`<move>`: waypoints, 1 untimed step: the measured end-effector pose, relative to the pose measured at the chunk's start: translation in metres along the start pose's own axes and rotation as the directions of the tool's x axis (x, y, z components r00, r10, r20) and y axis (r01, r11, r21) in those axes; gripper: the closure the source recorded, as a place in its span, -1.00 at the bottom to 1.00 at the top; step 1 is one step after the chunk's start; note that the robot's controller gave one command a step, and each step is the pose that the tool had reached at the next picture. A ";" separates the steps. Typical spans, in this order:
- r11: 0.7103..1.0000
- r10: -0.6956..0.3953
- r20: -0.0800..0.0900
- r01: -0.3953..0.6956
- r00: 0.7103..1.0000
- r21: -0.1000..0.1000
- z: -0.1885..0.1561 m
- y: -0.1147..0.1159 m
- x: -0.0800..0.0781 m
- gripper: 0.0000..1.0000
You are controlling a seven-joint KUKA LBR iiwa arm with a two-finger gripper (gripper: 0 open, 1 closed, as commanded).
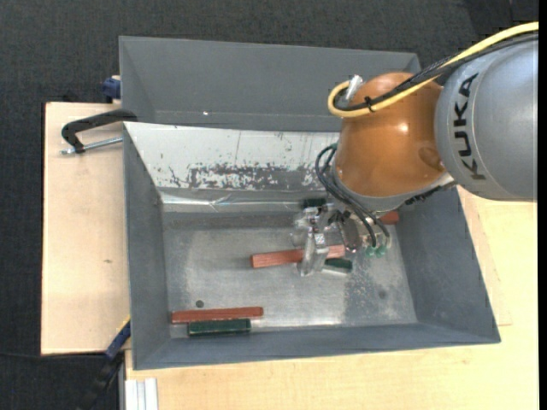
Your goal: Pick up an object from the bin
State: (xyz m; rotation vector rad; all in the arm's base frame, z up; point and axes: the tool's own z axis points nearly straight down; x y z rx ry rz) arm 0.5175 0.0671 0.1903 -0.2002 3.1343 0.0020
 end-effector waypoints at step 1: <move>1.000 0.000 0.001 0.000 1.000 0.000 -0.064 -0.008 0.007 1.00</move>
Offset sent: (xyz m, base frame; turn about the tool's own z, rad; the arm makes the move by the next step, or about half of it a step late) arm 0.0016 -0.0003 0.1456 -0.1725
